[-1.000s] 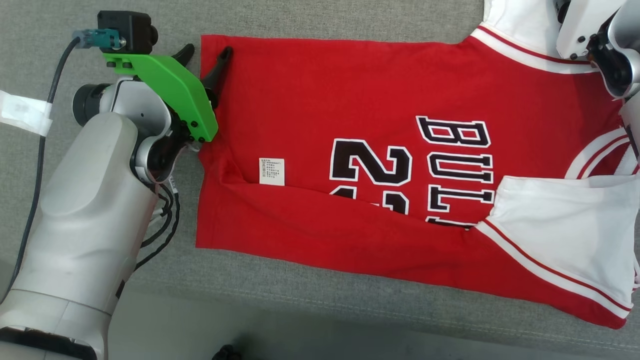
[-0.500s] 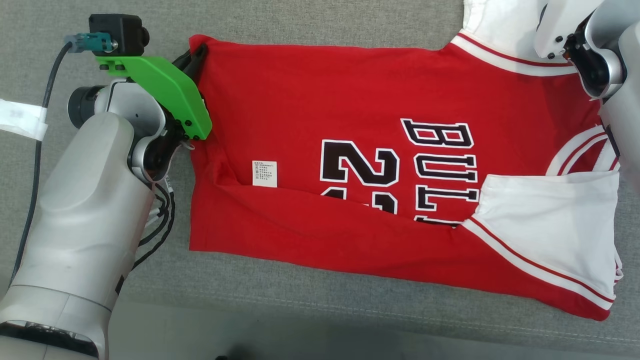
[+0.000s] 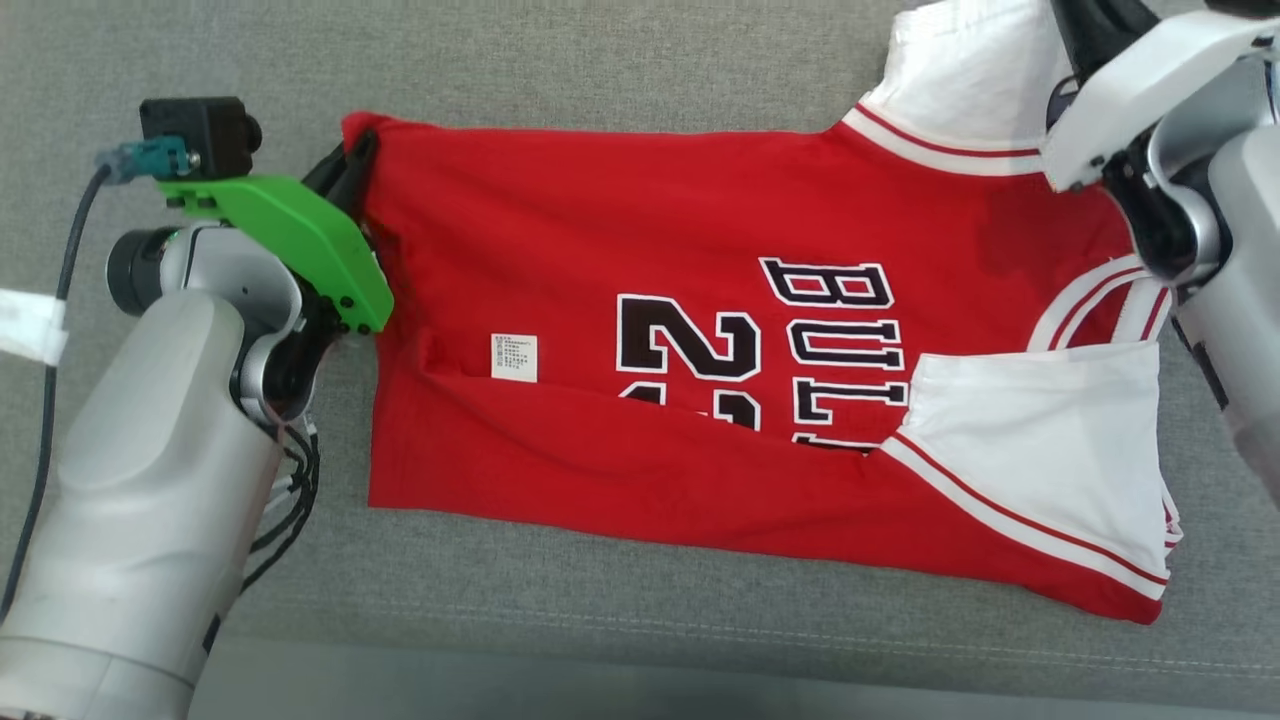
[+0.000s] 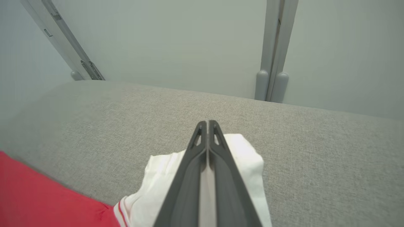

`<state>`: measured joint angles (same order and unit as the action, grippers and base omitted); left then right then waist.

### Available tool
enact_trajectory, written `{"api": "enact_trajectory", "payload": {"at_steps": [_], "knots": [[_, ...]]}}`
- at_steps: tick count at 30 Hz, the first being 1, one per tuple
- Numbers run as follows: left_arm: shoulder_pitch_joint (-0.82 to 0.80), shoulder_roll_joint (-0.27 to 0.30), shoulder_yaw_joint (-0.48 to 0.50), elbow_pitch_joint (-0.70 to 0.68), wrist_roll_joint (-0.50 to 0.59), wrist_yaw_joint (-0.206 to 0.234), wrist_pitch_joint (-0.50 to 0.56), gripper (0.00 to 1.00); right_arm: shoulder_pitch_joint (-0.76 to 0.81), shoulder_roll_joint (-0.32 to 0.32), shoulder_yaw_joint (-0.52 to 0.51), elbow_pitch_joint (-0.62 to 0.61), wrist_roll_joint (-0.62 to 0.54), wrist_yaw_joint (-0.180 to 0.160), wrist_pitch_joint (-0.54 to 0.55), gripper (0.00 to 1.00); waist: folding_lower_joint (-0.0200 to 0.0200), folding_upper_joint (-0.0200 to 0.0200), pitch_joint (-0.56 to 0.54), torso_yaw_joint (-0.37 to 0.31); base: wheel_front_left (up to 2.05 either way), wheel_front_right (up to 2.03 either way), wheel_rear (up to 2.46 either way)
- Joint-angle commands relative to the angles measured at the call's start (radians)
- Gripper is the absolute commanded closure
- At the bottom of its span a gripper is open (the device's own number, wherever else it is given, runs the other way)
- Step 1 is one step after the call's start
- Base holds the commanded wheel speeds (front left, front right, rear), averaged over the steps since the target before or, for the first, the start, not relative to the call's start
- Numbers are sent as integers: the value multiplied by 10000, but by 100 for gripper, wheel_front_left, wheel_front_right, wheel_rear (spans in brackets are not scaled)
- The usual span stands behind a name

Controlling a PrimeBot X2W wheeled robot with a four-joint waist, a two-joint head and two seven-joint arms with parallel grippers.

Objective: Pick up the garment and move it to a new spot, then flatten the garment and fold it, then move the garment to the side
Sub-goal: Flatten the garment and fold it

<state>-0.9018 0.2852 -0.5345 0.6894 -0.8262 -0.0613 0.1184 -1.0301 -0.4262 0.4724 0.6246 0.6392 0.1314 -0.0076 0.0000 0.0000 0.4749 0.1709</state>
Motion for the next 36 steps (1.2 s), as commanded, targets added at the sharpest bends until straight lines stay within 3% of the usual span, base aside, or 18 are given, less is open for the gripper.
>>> {"api": "enact_trajectory", "payload": {"at_steps": [1, 9, 18, 23, 34, 35, 36], "knots": [[437, 173, 22, -261, -16, 110, -110, 100, 600, -113, -143, -425, 181, -16, -234, 100, 0, 0, -292, -203, 0, 0, 0], [2253, 778, 134, -2073, -127, 622, -430, 100, 3703, 81, -1278, -2877, 599, -15, -792, 100, 0, 0, -780, -557, 0, 0, 0], [4405, 1843, 575, -4551, -362, 1781, -193, 100, 7512, 1327, -3015, -5900, 421, -9, -377, 100, 0, 0, -1216, -1208, 0, 0, 0], [5240, 2239, 799, -5246, -508, 2249, -112, 100, 8873, 2018, -3535, -6684, 227, -10, 50, 100, 0, 0, -1513, -1470, 0, 0, 0], [6397, 2314, 986, -5879, -1023, 2728, 116, 100, 10380, 2997, -3866, -7017, -137, -10, 709, 100, 0, 0, -1729, -1771, 0, 0, 0], [6442, 2296, 988, -5857, -1049, 2751, 143, 100, 10431, 3020, -3819, -6933, -111, -10, 828, 76, 0, 0, -1746, -1776, 0, 0, 0], [6505, 2281, 966, -5819, -1108, 2762, 193, 76, 10486, 3024, -3737, -6868, -143, -9, 950, 27, 0, 0, -1772, -1778, 0, 0, 0]]}}
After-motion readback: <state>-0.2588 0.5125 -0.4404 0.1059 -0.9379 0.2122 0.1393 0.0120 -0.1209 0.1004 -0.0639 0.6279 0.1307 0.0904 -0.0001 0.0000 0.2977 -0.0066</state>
